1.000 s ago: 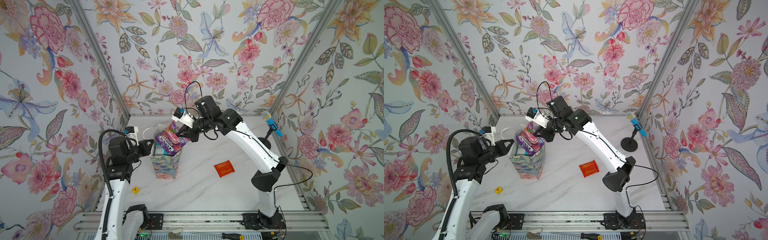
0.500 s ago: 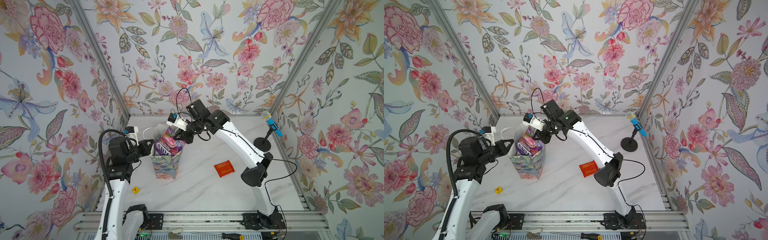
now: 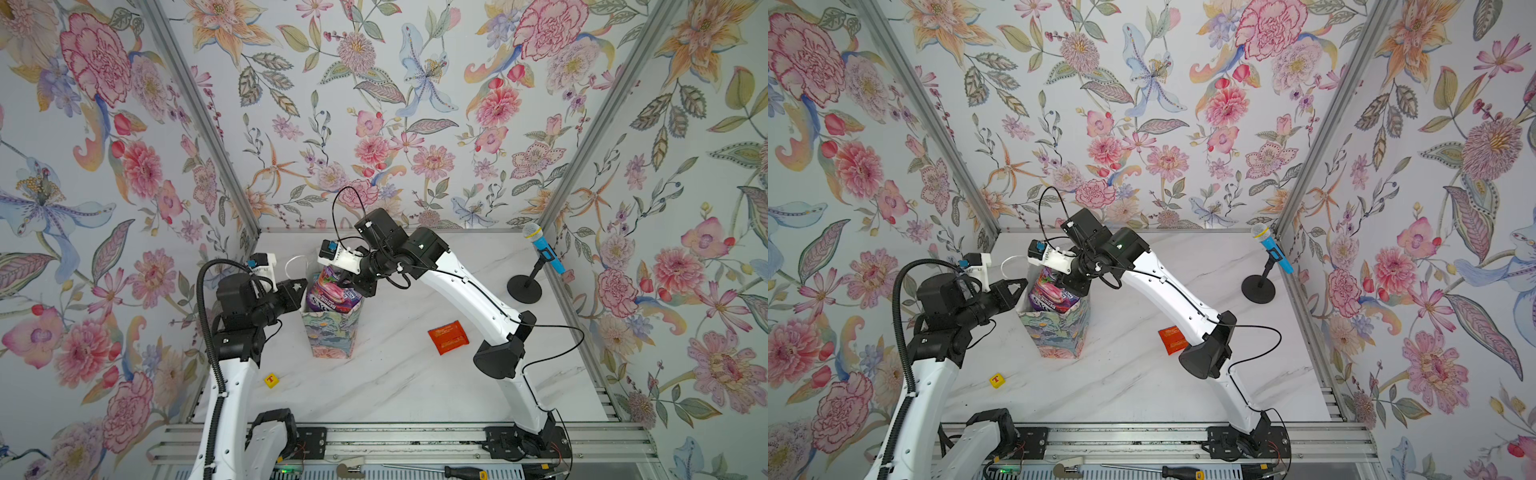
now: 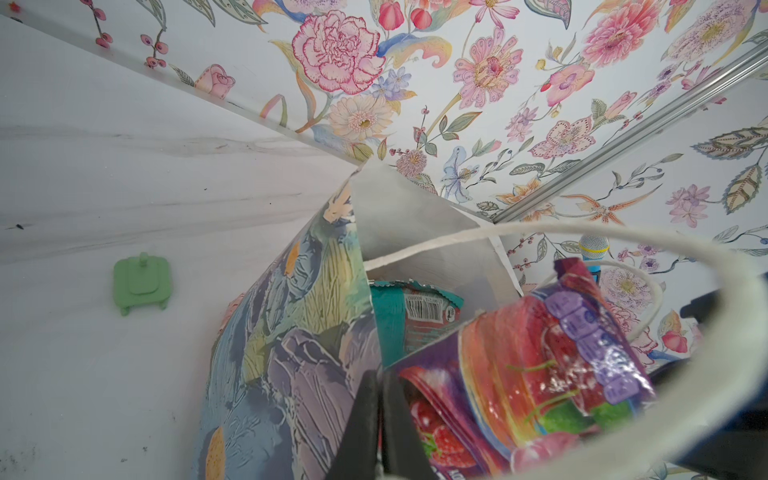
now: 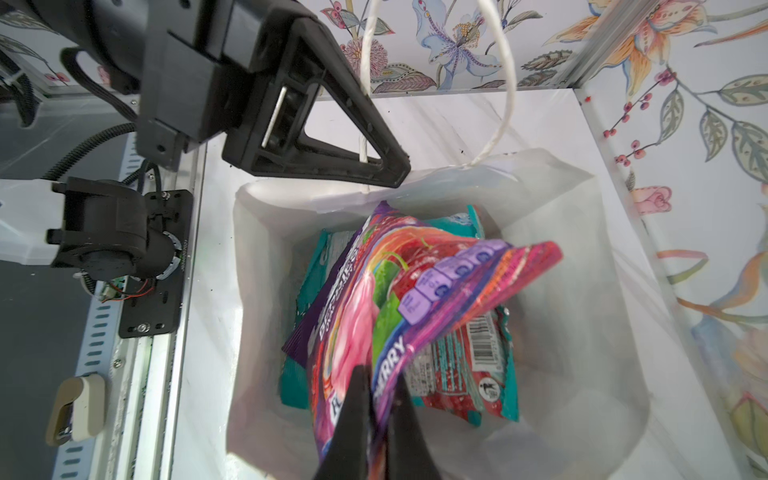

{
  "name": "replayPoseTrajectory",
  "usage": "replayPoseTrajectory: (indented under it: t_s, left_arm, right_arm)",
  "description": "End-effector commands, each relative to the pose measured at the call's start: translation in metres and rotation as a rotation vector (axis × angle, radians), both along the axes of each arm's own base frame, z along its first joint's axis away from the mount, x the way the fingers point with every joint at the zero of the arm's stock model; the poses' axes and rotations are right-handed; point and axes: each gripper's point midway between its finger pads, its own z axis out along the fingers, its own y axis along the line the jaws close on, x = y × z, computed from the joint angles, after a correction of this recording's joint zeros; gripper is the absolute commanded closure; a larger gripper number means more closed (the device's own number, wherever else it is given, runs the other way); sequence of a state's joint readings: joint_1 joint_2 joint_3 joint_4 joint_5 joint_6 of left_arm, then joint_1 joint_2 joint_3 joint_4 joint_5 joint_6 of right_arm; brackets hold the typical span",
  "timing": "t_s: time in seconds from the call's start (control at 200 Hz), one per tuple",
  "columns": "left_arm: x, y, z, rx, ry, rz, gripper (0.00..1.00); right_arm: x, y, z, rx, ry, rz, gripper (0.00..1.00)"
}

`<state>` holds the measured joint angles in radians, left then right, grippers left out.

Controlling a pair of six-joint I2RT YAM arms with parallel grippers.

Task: Place the snacks into the paper bag
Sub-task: 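Lower the purple packet into the bag beside the left gripper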

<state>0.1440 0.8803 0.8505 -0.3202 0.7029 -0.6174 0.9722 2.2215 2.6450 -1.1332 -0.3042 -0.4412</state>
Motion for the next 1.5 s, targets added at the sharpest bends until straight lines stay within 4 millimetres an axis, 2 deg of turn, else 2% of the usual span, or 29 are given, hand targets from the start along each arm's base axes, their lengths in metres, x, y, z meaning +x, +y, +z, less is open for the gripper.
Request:
replayPoseTrajectory:
  t_s: [0.0,0.15,0.295,0.41,0.505,0.555,0.686,0.851,1.026,1.176,1.356,1.491]
  left_arm:
    - [-0.002,-0.004,0.022,-0.013,-0.073,-0.024,0.94]
    - [-0.002,-0.004,0.023,-0.014,-0.078,-0.025,0.94]
    - [-0.002,-0.004,0.021,-0.014,-0.073,-0.028,0.94]
    - [-0.003,-0.005,0.021,-0.013,-0.075,-0.029,0.94]
    - [-0.003,-0.005,0.022,-0.01,-0.079,-0.03,0.94]
    - [-0.004,-0.005,0.022,-0.008,-0.078,-0.031,0.94]
    - [-0.004,-0.005,0.019,-0.007,-0.074,-0.032,0.94]
    - [-0.003,-0.005,0.017,-0.008,-0.07,-0.034,0.94]
    - [-0.002,-0.005,0.017,-0.009,-0.073,-0.033,0.94]
    - [-0.001,-0.005,0.018,-0.015,-0.074,-0.035,0.94]
    - [-0.002,-0.006,0.019,-0.015,-0.078,-0.038,0.94]
    - [-0.002,-0.005,0.02,-0.013,-0.079,-0.037,0.94]
  right_arm:
    - [0.014,0.011,-0.013,-0.041,-0.09,-0.043,0.87]
    - [0.035,0.021,-0.01,-0.012,-0.152,-0.147,0.67]
    - [0.061,0.018,0.02,0.084,-0.193,-0.292,0.53]
    - [0.068,0.007,0.055,0.191,-0.17,-0.359,0.49]
    - [0.066,-0.005,0.073,0.231,-0.147,-0.401,0.49]
    - [0.062,-0.011,0.075,0.231,-0.128,-0.417,0.49]
    - [0.046,-0.031,0.071,0.217,-0.042,-0.466,0.5]
    - [0.026,-0.055,0.055,0.207,0.049,-0.517,0.51]
    - [0.012,-0.072,0.044,0.229,0.11,-0.547,0.52]
    - [0.01,-0.068,0.024,0.217,0.167,-0.553,0.53]
    - [0.022,-0.059,0.002,0.199,0.214,-0.566,0.54]
    - [0.025,-0.047,-0.008,0.198,0.241,-0.55,0.63]
